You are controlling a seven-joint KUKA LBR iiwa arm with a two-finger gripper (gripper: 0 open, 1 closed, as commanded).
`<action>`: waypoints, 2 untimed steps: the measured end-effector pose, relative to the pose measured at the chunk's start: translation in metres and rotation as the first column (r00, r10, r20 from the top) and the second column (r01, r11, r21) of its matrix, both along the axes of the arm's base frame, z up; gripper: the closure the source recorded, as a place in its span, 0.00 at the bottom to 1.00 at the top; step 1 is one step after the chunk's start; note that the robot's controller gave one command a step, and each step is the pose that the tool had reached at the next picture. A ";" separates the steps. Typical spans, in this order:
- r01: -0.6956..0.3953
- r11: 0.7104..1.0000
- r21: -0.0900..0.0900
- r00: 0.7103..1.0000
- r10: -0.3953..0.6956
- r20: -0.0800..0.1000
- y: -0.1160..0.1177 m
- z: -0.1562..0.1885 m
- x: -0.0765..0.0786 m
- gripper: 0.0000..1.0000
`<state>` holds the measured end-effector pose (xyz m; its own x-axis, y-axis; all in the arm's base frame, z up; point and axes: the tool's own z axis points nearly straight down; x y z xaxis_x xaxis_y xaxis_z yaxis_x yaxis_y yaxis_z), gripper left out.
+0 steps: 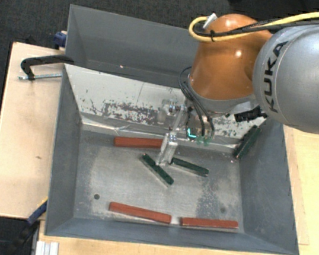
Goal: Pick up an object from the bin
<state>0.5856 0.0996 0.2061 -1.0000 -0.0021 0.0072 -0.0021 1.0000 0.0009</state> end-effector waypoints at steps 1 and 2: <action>-0.061 0.998 -0.001 0.998 0.061 0.000 -0.026 -0.123 0.010 0.00; -0.026 1.000 0.000 1.000 0.026 0.005 -0.069 -0.136 -0.026 0.00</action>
Offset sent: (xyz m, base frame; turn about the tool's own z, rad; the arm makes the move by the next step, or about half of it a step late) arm 0.0113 -0.0254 -0.1194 -0.0621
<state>0.5597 0.0310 0.0705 -0.9996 -0.0281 0.0022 -0.0281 0.9996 0.0007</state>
